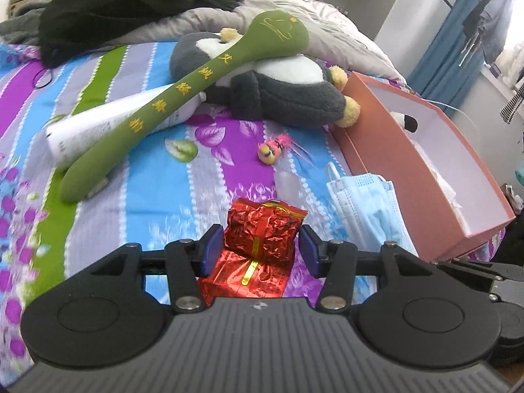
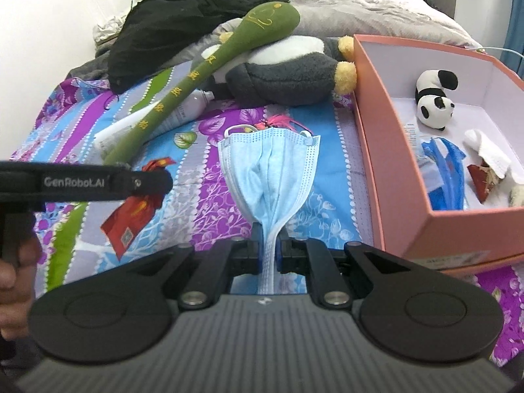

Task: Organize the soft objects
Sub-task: 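Lift the mask with the right tool while the left tool carries the red packet toward the box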

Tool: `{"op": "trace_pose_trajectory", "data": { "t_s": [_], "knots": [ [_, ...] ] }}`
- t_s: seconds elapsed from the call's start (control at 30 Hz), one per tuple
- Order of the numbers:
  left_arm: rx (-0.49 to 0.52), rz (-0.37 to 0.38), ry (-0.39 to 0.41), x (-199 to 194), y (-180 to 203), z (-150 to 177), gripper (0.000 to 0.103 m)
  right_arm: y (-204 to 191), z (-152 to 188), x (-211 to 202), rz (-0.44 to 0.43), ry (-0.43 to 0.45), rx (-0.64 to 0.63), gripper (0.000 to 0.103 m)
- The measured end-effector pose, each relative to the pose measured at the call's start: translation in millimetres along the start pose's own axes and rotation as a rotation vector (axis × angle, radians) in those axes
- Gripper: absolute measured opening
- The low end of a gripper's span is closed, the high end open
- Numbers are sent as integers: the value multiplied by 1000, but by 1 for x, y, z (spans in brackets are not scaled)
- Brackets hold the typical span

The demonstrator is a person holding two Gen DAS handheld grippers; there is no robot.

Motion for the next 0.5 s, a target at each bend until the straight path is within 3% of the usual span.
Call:
{"op": "trace_pose_trajectory", "data": {
  "t_s": [0.5],
  "knots": [
    [-50, -31, 10, -53, 25, 29, 57, -3, 18, -48, -36, 16, 1, 11]
  ]
}}
Point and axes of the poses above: each gripper's, at about its wrist camera, not at the fingertips, and x roughly the way its jaws point, y to its right, z to its underside, the point moved 1 cm from there along x, roughly the way its jaws point, and after that the axes turned 2 degrees about x, right-handed, at the moved point
